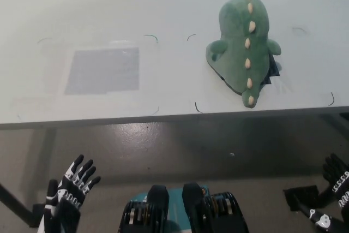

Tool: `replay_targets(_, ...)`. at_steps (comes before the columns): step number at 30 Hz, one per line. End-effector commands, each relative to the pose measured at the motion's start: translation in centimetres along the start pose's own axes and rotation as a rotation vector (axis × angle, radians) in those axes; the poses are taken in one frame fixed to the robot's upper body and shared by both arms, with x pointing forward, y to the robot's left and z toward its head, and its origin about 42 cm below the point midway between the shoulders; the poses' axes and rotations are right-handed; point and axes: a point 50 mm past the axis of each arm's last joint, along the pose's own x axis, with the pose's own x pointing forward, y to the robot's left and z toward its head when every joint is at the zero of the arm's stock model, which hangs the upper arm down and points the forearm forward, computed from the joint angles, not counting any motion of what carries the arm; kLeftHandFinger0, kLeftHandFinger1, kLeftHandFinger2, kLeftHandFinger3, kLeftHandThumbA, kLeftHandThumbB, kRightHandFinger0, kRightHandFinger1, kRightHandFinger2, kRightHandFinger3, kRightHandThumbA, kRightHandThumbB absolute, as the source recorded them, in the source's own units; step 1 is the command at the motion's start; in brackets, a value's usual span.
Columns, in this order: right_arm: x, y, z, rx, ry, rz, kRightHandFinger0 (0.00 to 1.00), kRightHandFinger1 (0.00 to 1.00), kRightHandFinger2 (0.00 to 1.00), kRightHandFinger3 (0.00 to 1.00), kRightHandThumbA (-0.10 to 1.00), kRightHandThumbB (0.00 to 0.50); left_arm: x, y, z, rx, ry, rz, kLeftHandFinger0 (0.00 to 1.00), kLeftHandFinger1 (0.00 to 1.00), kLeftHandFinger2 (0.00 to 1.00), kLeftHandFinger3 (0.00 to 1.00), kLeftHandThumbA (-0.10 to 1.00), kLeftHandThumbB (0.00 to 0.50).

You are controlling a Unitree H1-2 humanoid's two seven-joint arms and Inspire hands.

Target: Use both hands to pick up a dinasour on the right side and move it to the left side

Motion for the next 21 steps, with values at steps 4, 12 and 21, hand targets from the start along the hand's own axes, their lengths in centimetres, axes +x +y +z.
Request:
replay_targets(4, -0.5, 0.4, 1.8, 0.009, -0.097, 0.027, 1.0, 1.0, 1.0, 1.0, 1.0, 0.064, -0.7, -0.8, 1.9, 0.021, -0.087, -0.034, 1.0, 1.0, 1.0, 1.0, 1.0, 0.341)
replay_targets(12, 0.2, 0.0, 3.0, 0.017, -0.136, 0.016, 1.0, 1.0, 1.0, 1.0, 1.0, 0.099, 0.6, -1.5, 3.8, -0.002, -0.146, -0.054, 1.0, 1.0, 1.0, 1.0, 1.0, 0.348)
replay_targets(21, 3.2, -1.5, 6.1, -0.024, -0.227, 0.001, 1.0, 1.0, 1.0, 1.0, 1.0, 0.084, 5.9, -3.6, 7.1, 0.015, -0.244, -0.124, 1.0, 1.0, 1.0, 1.0, 1.0, 0.352)
